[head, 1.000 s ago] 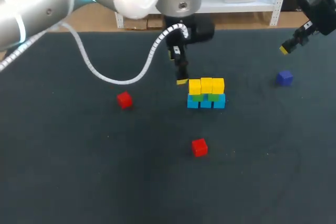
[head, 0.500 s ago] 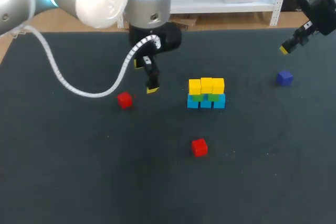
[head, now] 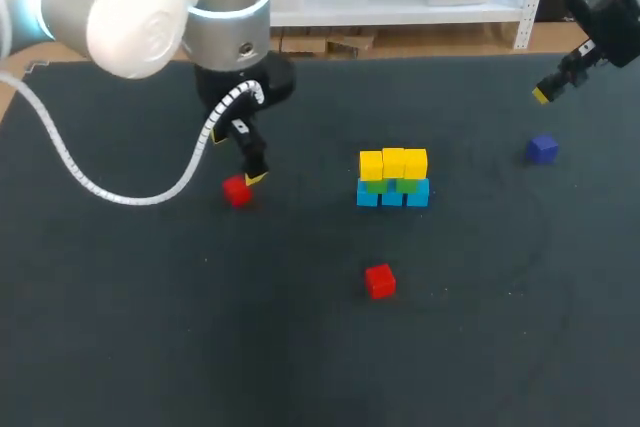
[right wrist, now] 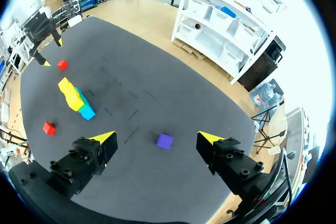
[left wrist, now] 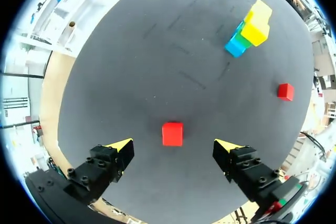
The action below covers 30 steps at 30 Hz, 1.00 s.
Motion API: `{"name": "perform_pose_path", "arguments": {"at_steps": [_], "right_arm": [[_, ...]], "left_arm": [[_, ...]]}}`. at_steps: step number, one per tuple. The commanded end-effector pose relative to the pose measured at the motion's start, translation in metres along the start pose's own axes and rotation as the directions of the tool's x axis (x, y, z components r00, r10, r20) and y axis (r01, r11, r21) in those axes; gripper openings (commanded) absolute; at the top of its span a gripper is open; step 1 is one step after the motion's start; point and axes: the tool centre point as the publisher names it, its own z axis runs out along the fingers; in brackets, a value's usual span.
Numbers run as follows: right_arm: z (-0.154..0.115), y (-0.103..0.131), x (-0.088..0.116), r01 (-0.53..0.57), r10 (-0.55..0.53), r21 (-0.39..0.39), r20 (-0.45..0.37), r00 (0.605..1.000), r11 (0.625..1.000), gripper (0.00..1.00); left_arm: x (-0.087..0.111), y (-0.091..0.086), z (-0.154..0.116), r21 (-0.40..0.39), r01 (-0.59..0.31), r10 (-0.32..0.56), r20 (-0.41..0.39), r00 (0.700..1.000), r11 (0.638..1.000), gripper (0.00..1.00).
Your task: Place the blue cubes, place green cubes on the blue cubes, place the yellow cubes on the green cubes, then place the red cubes on the yellow cubes, and place purple cube on the red cubes.
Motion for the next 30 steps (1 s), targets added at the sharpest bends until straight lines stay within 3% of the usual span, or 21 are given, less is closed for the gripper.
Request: {"name": "perform_pose_path", "arguments": {"at_steps": [1,10,30], "right_arm": [[0.001,-0.001,0.000,0.001,-0.001,-0.001,0.001,1.000,1.000,1.00],[0.001,-0.001,0.000,0.001,-0.001,-0.001,0.001,1.000,1.000,1.00],[0.001,-0.001,0.000,0.001,-0.001,-0.001,0.001,1.000,1.000,1.00]], "left_arm": [[0.006,0.000,0.007,0.013,0.006,-0.006,0.030,1.000,1.000,1.00],[0.006,-0.013,0.019,0.056,0.013,-0.014,0.020,1.000,0.998,1.00],[0.006,-0.011,0.052,0.102,0.053,-0.051,-0.020,0.999,0.993,1.00]]}}
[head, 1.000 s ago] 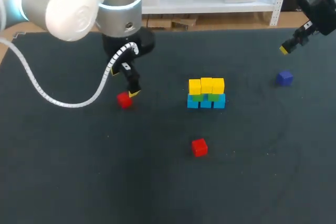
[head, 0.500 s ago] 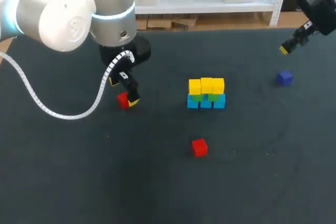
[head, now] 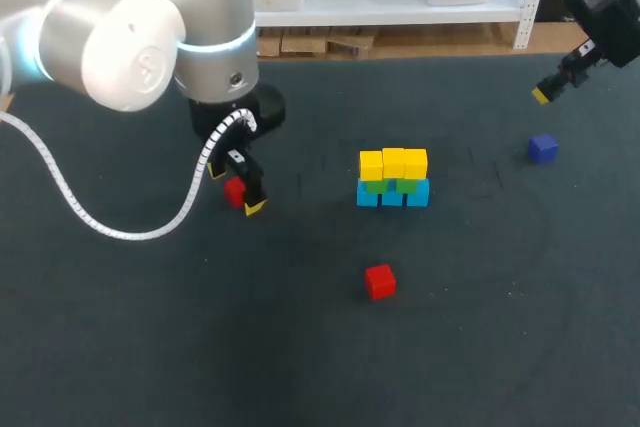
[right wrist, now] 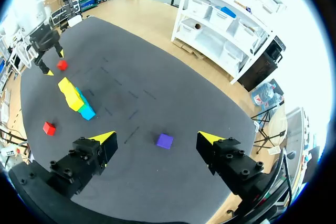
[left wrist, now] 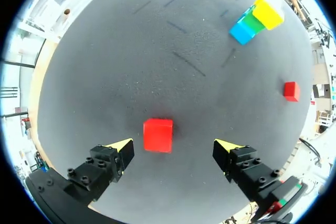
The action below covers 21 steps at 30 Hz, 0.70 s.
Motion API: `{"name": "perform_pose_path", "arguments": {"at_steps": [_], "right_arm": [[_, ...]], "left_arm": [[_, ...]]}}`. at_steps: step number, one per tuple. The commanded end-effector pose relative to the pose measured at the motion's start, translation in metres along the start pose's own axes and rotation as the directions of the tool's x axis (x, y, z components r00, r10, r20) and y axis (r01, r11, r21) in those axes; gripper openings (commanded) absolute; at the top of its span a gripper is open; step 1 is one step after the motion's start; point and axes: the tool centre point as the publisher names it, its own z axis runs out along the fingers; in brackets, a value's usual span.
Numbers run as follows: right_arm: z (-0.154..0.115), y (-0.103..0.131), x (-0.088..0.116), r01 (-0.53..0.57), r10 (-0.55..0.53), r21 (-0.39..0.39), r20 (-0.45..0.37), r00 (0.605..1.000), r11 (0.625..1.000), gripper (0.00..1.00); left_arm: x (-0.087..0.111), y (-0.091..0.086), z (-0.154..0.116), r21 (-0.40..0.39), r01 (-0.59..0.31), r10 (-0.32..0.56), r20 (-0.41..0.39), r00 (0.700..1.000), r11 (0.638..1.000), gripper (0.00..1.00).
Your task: Place the blue cubes, place green cubes on the blue cubes, place the yellow cubes on the green cubes, then place the red cubes on the yellow cubes, and place purple cube on the red cubes.
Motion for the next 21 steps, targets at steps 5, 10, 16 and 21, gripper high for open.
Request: {"name": "perform_pose_path", "arguments": {"at_steps": [5,10,16,21], "right_arm": [[0.0010,-0.0006,-0.0005,0.001,-0.001,-0.001,0.001,1.000,1.000,1.00],[0.0010,-0.0006,-0.0005,0.001,-0.001,-0.001,0.001,1.000,1.000,1.00],[0.0010,-0.0006,-0.0005,0.001,-0.001,-0.001,0.001,1.000,1.000,1.00],[0.0010,-0.0006,-0.0005,0.001,-0.001,-0.001,0.001,1.000,1.000,1.00]], "left_arm": [[-0.0078,0.0033,0.0068,0.014,-0.003,0.003,-0.010,1.000,1.000,1.00],[-0.0082,0.0029,0.0086,0.017,-0.002,0.002,-0.016,1.000,1.000,0.48],[-0.0072,0.0044,0.0104,0.011,0.003,-0.003,-0.025,1.000,1.000,0.27],[-0.0058,0.0040,0.0077,-0.009,-0.001,0.001,-0.028,1.000,1.000,0.00]]}}
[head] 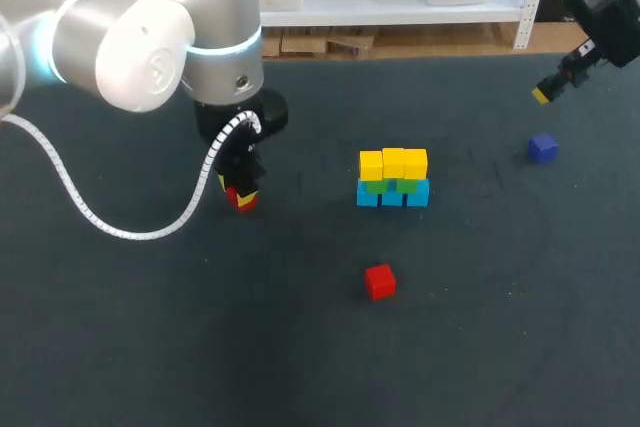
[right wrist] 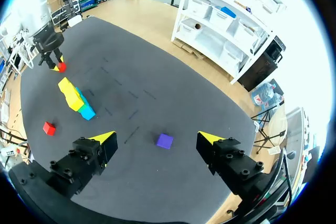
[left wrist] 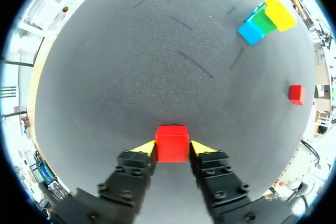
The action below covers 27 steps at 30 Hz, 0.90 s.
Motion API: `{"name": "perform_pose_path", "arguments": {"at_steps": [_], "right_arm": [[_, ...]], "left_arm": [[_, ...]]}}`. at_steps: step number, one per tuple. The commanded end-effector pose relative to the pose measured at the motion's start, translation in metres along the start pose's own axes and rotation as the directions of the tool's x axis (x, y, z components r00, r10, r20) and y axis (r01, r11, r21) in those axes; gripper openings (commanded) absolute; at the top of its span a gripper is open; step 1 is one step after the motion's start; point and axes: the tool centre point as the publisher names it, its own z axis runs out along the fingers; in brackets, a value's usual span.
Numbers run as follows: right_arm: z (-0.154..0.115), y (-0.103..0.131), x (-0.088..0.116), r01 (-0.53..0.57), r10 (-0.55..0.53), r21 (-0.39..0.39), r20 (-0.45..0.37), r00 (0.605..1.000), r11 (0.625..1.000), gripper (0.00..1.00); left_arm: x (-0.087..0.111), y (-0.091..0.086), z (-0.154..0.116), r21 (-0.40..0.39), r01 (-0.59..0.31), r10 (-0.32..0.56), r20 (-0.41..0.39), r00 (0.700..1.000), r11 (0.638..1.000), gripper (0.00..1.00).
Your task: Place the blue cubes, place green cubes on the blue cubes, place the yellow cubes on the green cubes, then place the red cubes on the yellow cubes, and place purple cube on the red cubes.
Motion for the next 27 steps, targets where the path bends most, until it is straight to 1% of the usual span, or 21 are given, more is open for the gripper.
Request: {"name": "perform_pose_path", "arguments": {"at_steps": [1,3,5,10,13,16,18,21,23,27], "right_arm": [[0.001,-0.001,0.000,0.001,-0.001,-0.001,0.001,1.000,1.000,1.00],[0.001,-0.001,0.000,0.001,-0.001,-0.001,0.001,1.000,1.000,1.00],[0.001,-0.001,0.000,0.001,-0.001,-0.001,0.001,1.000,1.000,1.00],[0.001,-0.001,0.000,0.001,-0.001,-0.001,0.001,1.000,1.000,1.00],[0.001,-0.001,0.000,0.001,-0.001,-0.001,0.001,1.000,1.000,1.00],[0.001,-0.001,0.000,0.001,-0.001,-0.001,0.001,1.000,1.000,1.00],[0.001,-0.001,0.000,0.001,-0.001,-0.001,0.001,1.000,1.000,1.00],[0.001,-0.001,0.000,0.001,-0.001,-0.001,0.001,1.000,1.000,1.00],[0.001,-0.001,0.000,0.001,-0.001,-0.001,0.001,1.000,1.000,1.00],[0.001,-0.001,0.000,0.001,-0.001,-0.001,0.001,1.000,1.000,1.00]], "left_arm": [[-0.001,-0.001,-0.005,-0.024,-0.013,0.013,-0.003,1.000,1.000,0.00],[-0.002,-0.005,-0.015,-0.041,-0.043,0.044,0.006,0.999,0.998,0.00],[-0.005,-0.010,-0.028,-0.039,-0.088,0.089,0.025,0.996,0.995,0.00],[-0.013,-0.016,-0.078,-0.096,-0.197,0.205,0.087,0.975,0.976,0.00],[-0.018,-0.019,-0.106,-0.121,-0.257,0.270,0.116,0.956,0.959,0.00],[-0.025,-0.020,-0.128,-0.140,-0.283,0.300,0.120,0.946,0.949,0.00],[-0.029,-0.021,-0.137,-0.145,-0.299,0.314,0.093,0.945,0.943,0.00],[-0.037,-0.024,-0.145,-0.149,-0.324,0.337,0.076,0.938,0.934,0.00],[-0.044,-0.029,-0.149,-0.154,-0.347,0.358,0.054,0.932,0.925,0.00],[-0.059,-0.046,-0.154,-0.138,-0.405,0.413,0.030,0.910,0.904,0.00]]}}
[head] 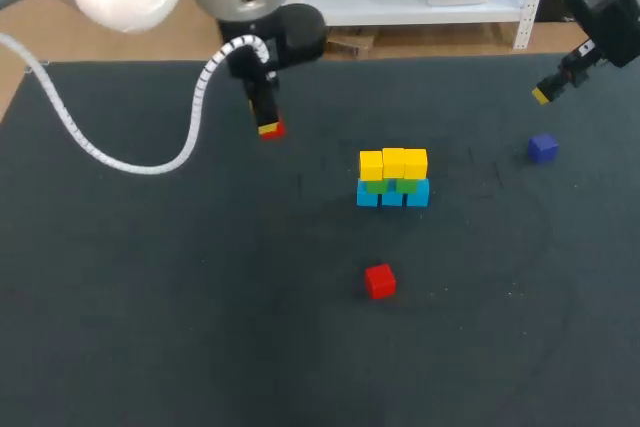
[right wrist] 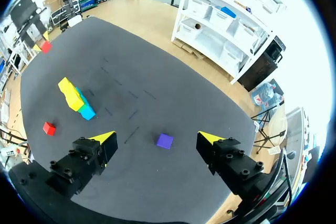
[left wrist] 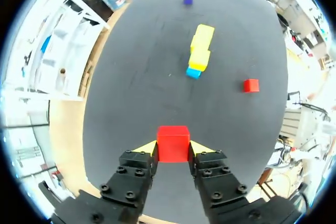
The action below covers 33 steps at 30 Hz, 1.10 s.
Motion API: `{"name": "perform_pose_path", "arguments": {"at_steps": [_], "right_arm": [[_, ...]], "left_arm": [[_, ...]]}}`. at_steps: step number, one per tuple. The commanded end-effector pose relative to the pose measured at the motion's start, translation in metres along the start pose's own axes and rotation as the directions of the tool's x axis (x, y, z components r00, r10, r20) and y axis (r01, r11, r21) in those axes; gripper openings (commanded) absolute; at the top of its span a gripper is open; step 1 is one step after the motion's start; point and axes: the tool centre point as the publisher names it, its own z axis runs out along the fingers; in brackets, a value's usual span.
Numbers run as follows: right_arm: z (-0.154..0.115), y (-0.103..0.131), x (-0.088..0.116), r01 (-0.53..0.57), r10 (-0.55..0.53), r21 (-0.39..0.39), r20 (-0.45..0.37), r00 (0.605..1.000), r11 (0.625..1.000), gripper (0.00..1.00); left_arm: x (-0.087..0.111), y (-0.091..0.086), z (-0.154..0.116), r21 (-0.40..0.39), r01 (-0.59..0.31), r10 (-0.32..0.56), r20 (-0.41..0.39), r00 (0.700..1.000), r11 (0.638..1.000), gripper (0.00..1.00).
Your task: Place the blue cubes, place green cubes on the blue cubes, place the yellow cubes on the green cubes, then place the red cubes on the yellow cubes, and place purple cube on the red cubes.
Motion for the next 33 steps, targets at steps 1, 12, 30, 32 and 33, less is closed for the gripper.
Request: {"name": "perform_pose_path", "arguments": {"at_steps": [1,12,30,32,33], "right_arm": [[0.001,-0.001,0.000,0.001,-0.001,-0.001,0.001,1.000,1.000,1.00],[0.001,-0.001,0.000,0.001,-0.001,-0.001,0.001,1.000,1.000,1.00],[0.001,-0.001,0.000,0.001,-0.001,-0.001,0.001,1.000,1.000,1.00],[0.001,-0.001,0.000,0.001,-0.001,-0.001,0.001,1.000,1.000,1.00],[0.001,-0.001,0.000,0.001,-0.001,-0.001,0.001,1.000,1.000,1.00]], "left_arm": [[-0.028,-0.001,-0.005,0.016,-0.033,0.034,-0.055,0.998,0.999,0.00],[-0.073,-0.006,-0.007,0.023,-0.110,0.111,-0.065,0.992,0.994,0.00],[-0.113,-0.024,0.015,0.081,-0.272,0.278,-0.073,0.958,0.959,0.00],[-0.116,-0.025,0.020,0.091,-0.280,0.287,-0.077,0.955,0.956,0.00],[-0.118,-0.025,0.022,0.098,-0.282,0.290,-0.078,0.954,0.954,0.00]]}}
